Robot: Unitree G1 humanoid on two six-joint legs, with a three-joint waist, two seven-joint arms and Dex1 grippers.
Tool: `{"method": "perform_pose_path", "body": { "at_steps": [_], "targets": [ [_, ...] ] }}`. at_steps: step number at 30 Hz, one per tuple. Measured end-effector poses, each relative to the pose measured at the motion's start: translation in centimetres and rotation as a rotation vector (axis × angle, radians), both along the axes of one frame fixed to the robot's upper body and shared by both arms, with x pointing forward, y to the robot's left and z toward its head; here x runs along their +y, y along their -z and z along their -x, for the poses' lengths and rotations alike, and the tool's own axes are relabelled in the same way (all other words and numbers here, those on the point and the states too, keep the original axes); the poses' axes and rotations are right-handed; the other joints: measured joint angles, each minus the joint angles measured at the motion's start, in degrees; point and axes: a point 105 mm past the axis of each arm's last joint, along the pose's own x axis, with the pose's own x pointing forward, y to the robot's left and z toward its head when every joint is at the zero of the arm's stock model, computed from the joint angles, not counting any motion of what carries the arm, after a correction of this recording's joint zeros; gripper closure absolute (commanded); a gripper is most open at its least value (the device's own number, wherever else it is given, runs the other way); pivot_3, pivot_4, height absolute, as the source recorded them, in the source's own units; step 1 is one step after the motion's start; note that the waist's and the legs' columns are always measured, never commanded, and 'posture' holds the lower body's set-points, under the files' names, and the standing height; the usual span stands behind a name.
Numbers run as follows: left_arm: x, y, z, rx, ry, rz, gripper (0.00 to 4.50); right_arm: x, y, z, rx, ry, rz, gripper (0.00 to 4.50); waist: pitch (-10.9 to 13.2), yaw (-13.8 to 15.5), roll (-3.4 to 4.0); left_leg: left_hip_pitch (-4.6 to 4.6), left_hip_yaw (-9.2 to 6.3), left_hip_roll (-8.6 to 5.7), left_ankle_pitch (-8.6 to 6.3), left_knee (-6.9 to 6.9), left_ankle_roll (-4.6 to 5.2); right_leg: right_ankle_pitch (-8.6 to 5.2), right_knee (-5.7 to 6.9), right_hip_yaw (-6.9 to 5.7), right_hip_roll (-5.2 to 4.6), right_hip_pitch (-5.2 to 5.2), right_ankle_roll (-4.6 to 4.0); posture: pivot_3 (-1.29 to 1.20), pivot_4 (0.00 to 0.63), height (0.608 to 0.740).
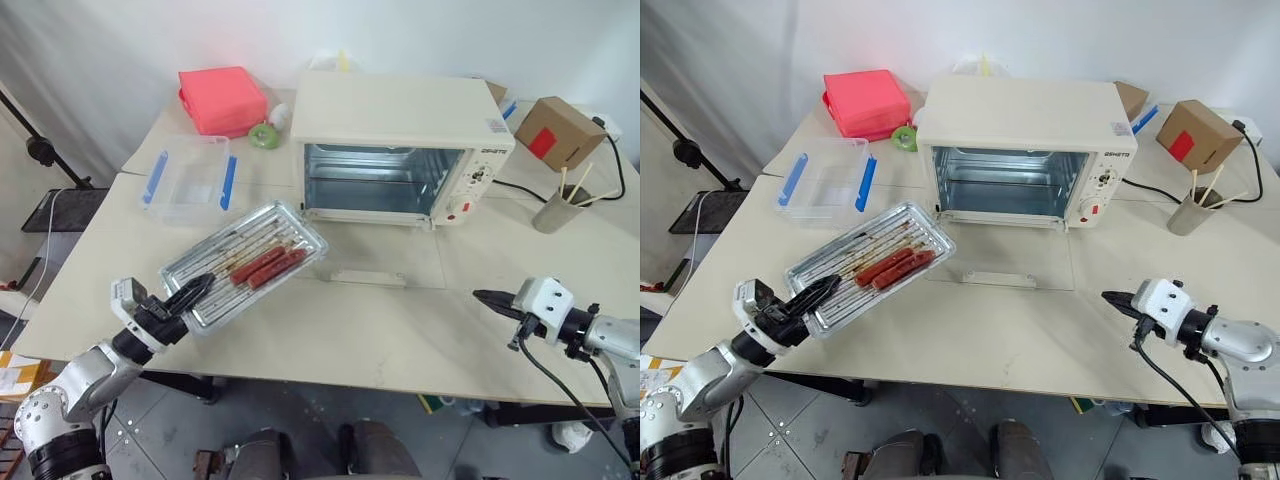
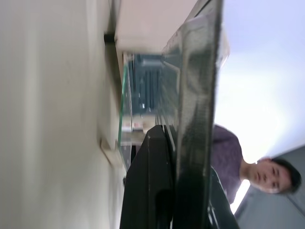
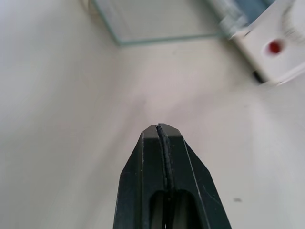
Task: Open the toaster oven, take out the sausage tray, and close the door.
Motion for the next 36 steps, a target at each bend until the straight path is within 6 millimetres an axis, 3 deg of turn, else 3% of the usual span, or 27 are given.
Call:
{"method": "perform_pose_path", "body": {
  "at_steps": [2, 6, 10, 14, 21, 25, 27, 30, 36],
  "targets": [
    [0.4, 0.3, 0.4, 0.001, -0.056, 0.016, 4.5, 0.8, 0.2, -1.1, 0.015, -0.007, -0.057, 4.48, -0.01, -0.4, -0.02, 0.01, 0.01, 0.02, -0.01, 0.0, 0.0, 0.0, -0.04, 0.0, 0.0, 0.03, 0.0, 0.0, 0.15, 0.74],
    [1.1, 0.7, 1.0, -0.005, -0.213, 0.095, 4.5, 4.2, 1.1, -2.7, 0.084, -0.061, -0.22, 4.48, 0.0, -0.76, 0.05, 0.0, -0.03, 0.03, -0.02, -0.03, -0.02, 0.0, -0.07, -0.02, 0.02, 0.02, 0.01, 0.0, 0.15, 0.74],
    [1.5, 0.7, 1.4, 0.001, -0.274, 0.089, 4.5, 4.6, 0.3, -3.1, 0.08, -0.062, -0.274, 4.48, 0.01, -0.12, 0.05, -0.04, -0.03, 0.02, -0.07, -0.02, 0.02, 0.0, -0.21, -0.01, 0.03, 0.05, 0.02, 0.0, 0.15, 0.74],
    [1.4, 0.7, 1.7, 0.0, -0.287, 0.086, 4.5, 5.4, -2.1, -3.1, 0.014, -0.097, -0.411, 4.48, 0.01, 0.15, 0.05, -0.07, -0.03, 0.02, -0.11, -0.02, 0.02, 0.01, -0.25, -0.02, 0.03, 0.05, 0.02, 0.0, 0.15, 0.74],
    [0.9, 0.5, 1.9, -0.005, -0.27, 0.068, 4.5, 5.1, -8.1, -3.0, -0.176, -0.073, -0.686, 4.48, 0.01, 0.12, 0.05, -0.12, -0.04, 0.03, -0.18, -0.04, 0.03, 0.01, -0.33, -0.02, 0.04, 0.03, 0.02, 0.0, 0.15, 0.74],
    [0.7, 0.3, 2.0, -0.008, -0.229, 0.033, 4.5, 5.5, -11.9, -3.0, -0.239, -0.098, -0.79, 4.48, 0.01, 0.14, 0.04, -0.14, -0.09, 0.04, -0.18, -0.08, 0.03, 0.01, -0.37, -0.07, 0.04, 0.01, 0.02, 0.0, 0.15, 0.74],
    [0.5, 0.3, 1.9, -0.012, -0.197, 0.027, 4.5, 5.6, -12.6, -2.6, -0.236, -0.125, -0.799, 4.48, 0.01, 0.22, 0.04, -0.16, -0.1, 0.03, -0.19, -0.15, 0.03, 0.01, -0.45, -0.08, 0.04, 0.01, 0.02, 0.0, 0.15, 0.74],
    [0.2, 0.6, 2.0, 0.003, -0.125, 0.001, 4.5, 5.7, -12.2, -1.6, -0.191, -0.157, -0.749, 3.87, 0.01, 0.47, 0.04, -0.28, -0.19, 0.02, -0.2, -0.21, 0.06, 0.01, -0.6, -0.16, 0.01, -0.01, 0.02, 0.0, 0.15, 0.74],
    [-1.7, 1.0, 1.1, 0.026, 0.039, -0.019, 4.5, 4.8, -8.5, 1.7, -0.056, -0.193, -0.566, 1.84, 0.01, 0.76, 0.05, -0.47, -0.37, -0.02, -0.21, -0.24, 0.09, 0.01, -0.72, -0.31, -0.06, -0.04, 0.02, 0.0, 0.15, 0.74]
  ]
}}
